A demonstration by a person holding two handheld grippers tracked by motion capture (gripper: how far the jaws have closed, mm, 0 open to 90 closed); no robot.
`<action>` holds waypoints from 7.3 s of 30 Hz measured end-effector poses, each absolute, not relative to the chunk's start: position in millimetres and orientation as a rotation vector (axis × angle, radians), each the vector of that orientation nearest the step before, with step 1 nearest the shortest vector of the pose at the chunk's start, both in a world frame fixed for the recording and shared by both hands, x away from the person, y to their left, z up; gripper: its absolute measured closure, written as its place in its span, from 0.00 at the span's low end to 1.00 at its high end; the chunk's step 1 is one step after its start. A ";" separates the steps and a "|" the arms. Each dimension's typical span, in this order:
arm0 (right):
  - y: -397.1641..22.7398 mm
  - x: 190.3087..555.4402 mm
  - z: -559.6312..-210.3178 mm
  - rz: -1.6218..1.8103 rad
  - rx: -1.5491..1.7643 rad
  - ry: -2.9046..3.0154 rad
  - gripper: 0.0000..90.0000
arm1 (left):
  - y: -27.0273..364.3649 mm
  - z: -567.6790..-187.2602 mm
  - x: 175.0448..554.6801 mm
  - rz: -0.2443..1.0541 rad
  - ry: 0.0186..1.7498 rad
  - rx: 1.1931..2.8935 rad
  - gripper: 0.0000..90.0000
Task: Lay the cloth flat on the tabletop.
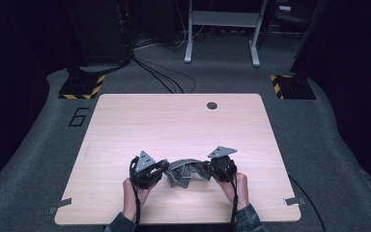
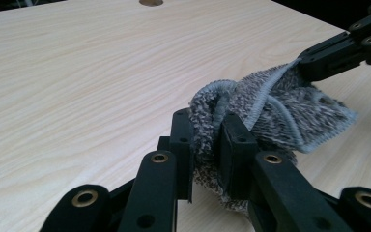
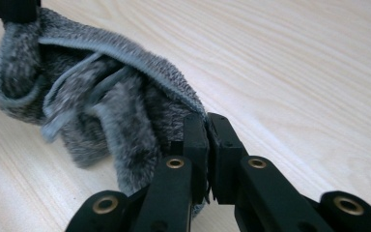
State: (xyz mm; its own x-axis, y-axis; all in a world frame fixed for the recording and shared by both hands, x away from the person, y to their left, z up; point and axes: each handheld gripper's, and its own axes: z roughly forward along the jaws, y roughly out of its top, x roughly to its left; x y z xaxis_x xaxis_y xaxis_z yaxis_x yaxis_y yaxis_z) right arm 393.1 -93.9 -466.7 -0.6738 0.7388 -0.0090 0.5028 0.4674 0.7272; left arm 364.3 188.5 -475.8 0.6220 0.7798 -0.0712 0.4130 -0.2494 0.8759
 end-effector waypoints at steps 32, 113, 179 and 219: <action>-87.9 413.4 -480.4 1.223 1.198 2.538 0.68 | 235.8 -481.9 373.0 0.368 1.090 1.878 0.42; -114.7 514.9 -359.6 0.960 1.069 2.298 0.99 | 230.1 -373.2 502.1 0.708 0.958 1.973 0.98; -96.3 469.2 -516.4 0.993 1.097 2.592 0.00 | 190.3 -519.7 442.6 0.264 0.921 2.205 0.13; -105.2 399.8 -524.9 0.944 1.058 2.482 0.00 | 190.6 -528.1 378.0 0.391 0.883 2.198 0.11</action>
State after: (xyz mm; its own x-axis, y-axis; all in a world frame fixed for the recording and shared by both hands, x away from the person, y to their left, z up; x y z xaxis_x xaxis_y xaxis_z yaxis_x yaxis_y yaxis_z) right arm 399.8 -105.2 -524.9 -0.6917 0.7221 -0.0027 0.5378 0.5176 0.6655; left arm 378.0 190.6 -528.1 0.7190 0.6949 0.0114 0.4750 -0.5033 0.7218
